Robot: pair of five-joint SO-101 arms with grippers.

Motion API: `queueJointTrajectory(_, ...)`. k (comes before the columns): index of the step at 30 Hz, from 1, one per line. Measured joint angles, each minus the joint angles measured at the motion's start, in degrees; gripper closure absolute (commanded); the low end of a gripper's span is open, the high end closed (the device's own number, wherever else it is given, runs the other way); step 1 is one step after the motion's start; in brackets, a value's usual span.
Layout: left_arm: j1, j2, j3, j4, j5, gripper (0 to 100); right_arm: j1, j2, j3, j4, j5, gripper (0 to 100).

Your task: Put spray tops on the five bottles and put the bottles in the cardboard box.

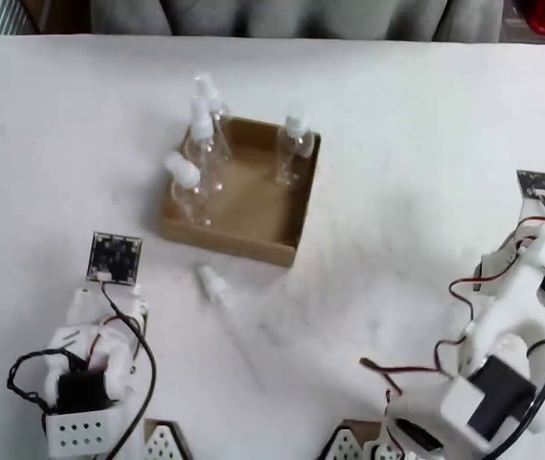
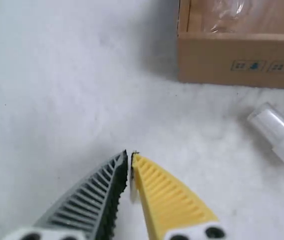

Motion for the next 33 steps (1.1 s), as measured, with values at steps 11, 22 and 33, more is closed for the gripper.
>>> queueJointTrajectory(11,3.25,0.00,-2.37,5.54,3.34,98,-3.43,-6.86,0.00,6.68,0.00,98.2)
queueJointTrajectory(22,8.88,13.27,-15.91,6.51,3.52,98,-3.69,-7.21,0.00,6.95,0.00,98.2)
queueJointTrajectory(33,19.25,48.97,-34.02,6.51,12.57,88,-3.69,-7.21,0.00,6.95,0.00,98.2)
